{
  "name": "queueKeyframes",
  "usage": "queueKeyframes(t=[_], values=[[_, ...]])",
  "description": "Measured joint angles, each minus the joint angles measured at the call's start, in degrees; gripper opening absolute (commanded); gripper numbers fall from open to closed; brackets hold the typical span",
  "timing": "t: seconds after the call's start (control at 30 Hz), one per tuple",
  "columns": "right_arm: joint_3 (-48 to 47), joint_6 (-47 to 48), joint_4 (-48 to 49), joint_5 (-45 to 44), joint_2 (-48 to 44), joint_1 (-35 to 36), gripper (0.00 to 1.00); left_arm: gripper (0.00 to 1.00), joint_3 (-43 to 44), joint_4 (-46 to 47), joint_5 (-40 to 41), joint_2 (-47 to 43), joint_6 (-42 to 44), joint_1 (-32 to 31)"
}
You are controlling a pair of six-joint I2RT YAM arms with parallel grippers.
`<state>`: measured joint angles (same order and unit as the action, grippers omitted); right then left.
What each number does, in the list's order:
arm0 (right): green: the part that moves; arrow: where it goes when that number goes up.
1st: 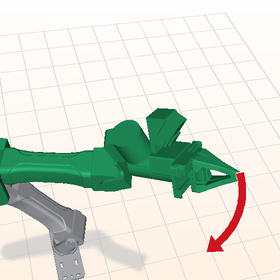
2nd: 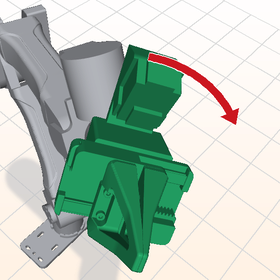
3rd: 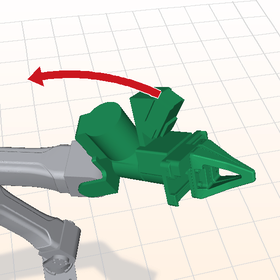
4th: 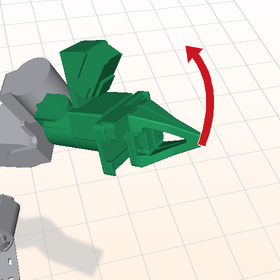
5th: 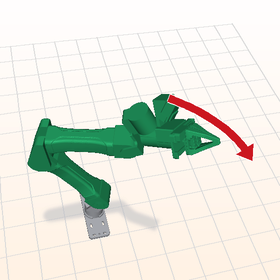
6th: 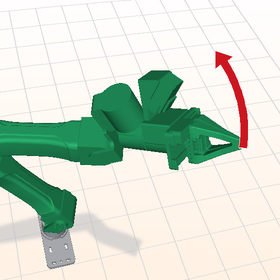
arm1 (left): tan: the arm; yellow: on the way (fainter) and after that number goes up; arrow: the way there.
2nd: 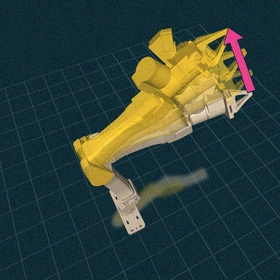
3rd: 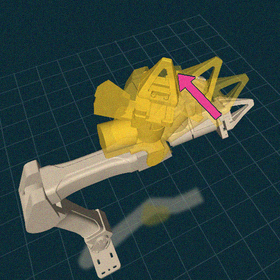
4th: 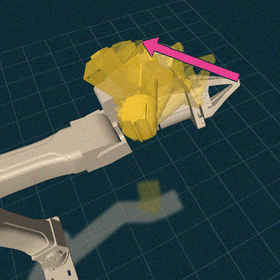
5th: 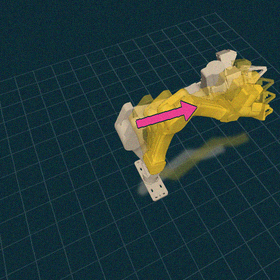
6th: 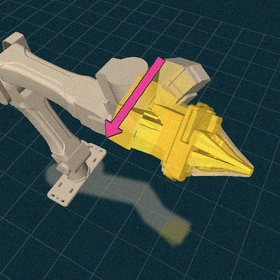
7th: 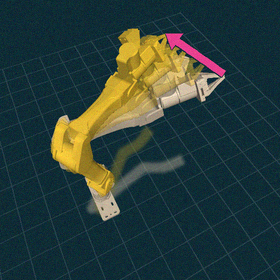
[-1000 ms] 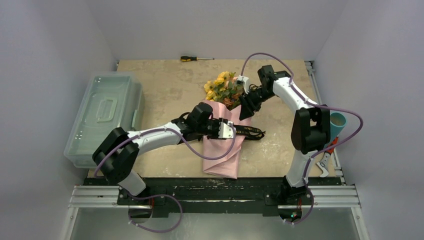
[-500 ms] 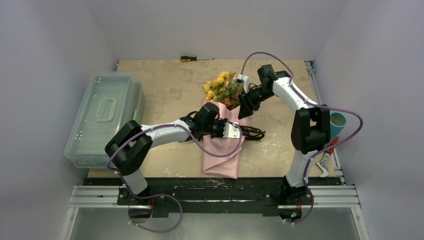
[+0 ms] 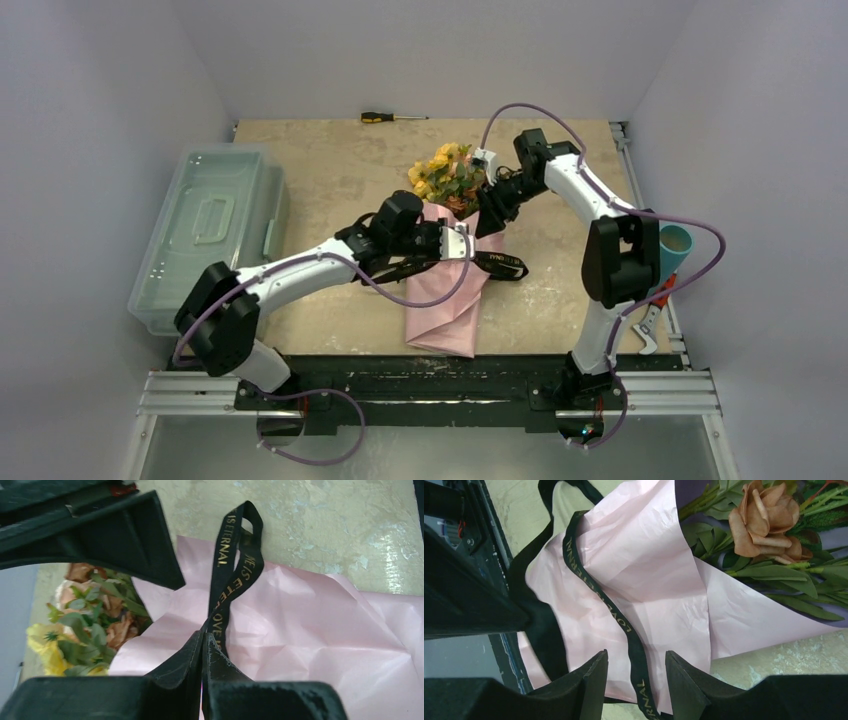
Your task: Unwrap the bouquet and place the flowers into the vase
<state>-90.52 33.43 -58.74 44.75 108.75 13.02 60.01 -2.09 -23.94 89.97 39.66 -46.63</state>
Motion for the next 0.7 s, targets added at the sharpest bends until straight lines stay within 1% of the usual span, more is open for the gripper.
queueKeyframes(t=[0.1, 0.23, 0.4, 0.7], values=[[-0.55, 0.00, -0.13, 0.02, 0.00, 0.48, 0.50, 0.00, -1.05, -0.11, -0.07, -5.01, -2.25, 1.25], [-1.77, 0.00, -0.24, 0.04, 0.15, 1.88, 0.51, 0.00, -1.57, -0.33, 0.17, -10.69, -5.29, 4.46], [-3.87, 0.00, -0.31, 0.07, 1.79, 4.81, 0.50, 0.00, -1.64, -1.53, 1.03, -15.28, -8.44, 8.59], [-5.07, -0.48, 0.04, 0.02, 3.74, 10.05, 0.50, 0.00, -1.68, -6.10, 5.75, -22.80, -13.77, 16.59]])
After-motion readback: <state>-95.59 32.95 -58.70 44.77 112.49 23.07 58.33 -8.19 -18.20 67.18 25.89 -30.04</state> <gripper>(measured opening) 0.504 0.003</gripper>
